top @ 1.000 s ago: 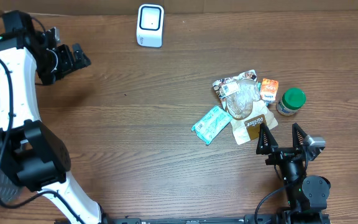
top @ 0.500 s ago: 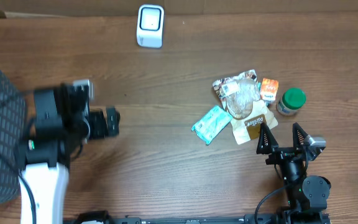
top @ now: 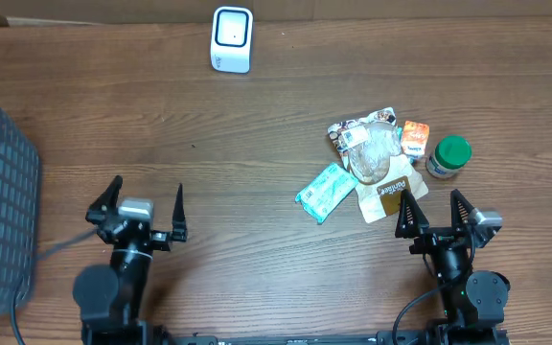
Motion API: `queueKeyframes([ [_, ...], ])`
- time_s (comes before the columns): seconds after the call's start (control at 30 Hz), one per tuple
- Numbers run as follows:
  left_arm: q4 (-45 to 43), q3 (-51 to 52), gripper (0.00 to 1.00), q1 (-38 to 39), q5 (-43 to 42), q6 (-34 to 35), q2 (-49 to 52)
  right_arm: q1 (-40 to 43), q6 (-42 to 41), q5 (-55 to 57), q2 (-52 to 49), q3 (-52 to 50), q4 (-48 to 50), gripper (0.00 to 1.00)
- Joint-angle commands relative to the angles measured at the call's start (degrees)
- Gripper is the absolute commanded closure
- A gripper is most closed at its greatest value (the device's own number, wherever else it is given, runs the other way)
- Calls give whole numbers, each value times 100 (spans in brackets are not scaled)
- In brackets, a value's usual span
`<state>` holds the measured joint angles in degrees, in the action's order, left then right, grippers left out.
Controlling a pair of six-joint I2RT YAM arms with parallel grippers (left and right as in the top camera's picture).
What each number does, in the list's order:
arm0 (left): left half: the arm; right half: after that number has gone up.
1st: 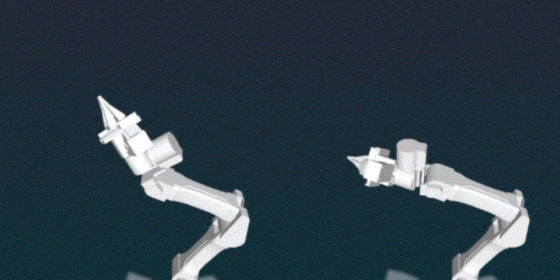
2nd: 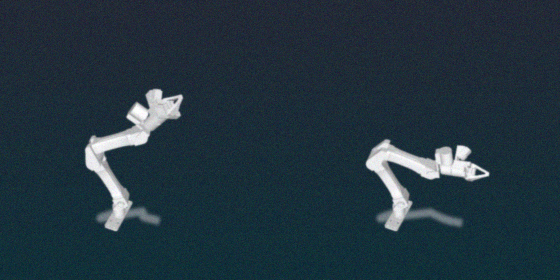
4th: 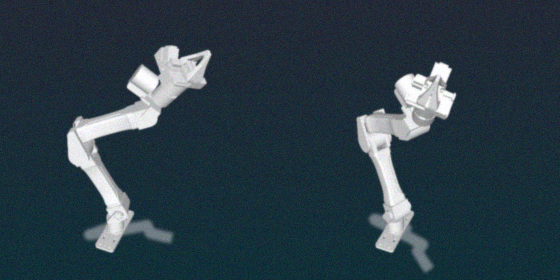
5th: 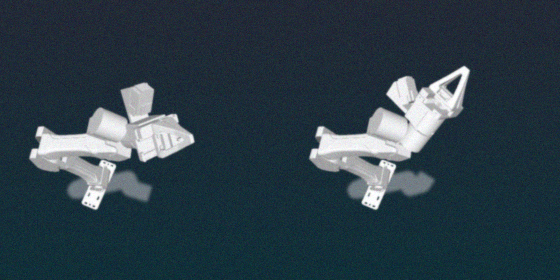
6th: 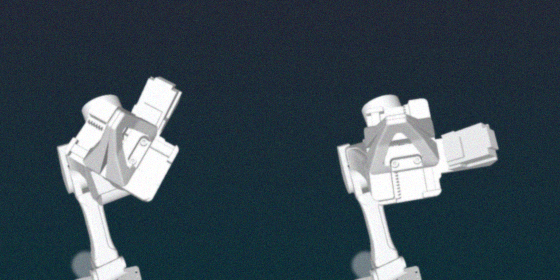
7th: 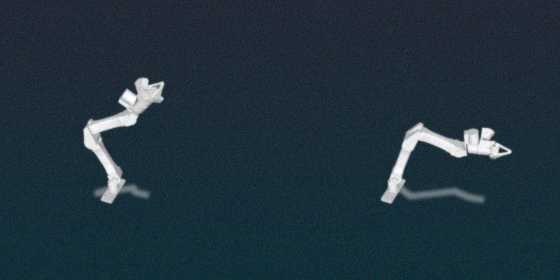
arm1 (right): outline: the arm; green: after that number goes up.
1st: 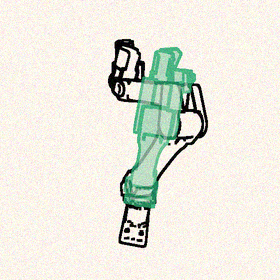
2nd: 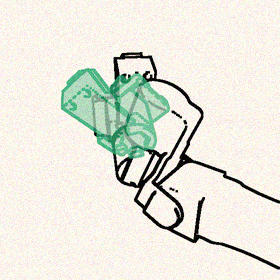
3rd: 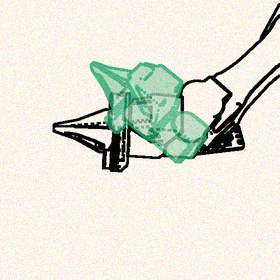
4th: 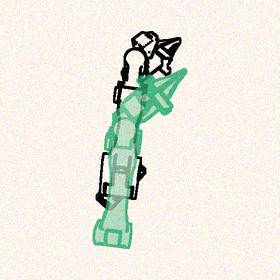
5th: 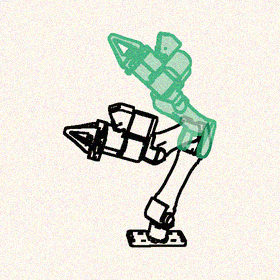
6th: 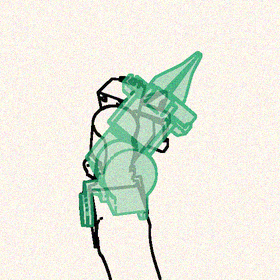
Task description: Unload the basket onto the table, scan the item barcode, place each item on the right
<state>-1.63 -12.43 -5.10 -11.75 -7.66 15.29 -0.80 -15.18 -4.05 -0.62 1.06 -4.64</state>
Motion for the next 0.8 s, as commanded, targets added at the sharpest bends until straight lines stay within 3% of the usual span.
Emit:
queueKeyframes([
  [0.0, -466, 621, 0, -9, -9, -826, -568, 2, 17, 55, 46, -59, 26, 0],
  [0.33, -328, 1215, 0, -9, -9, -1687, -1318, 2, 17, 55, 46, -59, 24, 0],
  [0.77, 483, 1215, 1, -11, -4, -1698, -1480, 2, 17, 55, 46, -59, 24, 0],
])
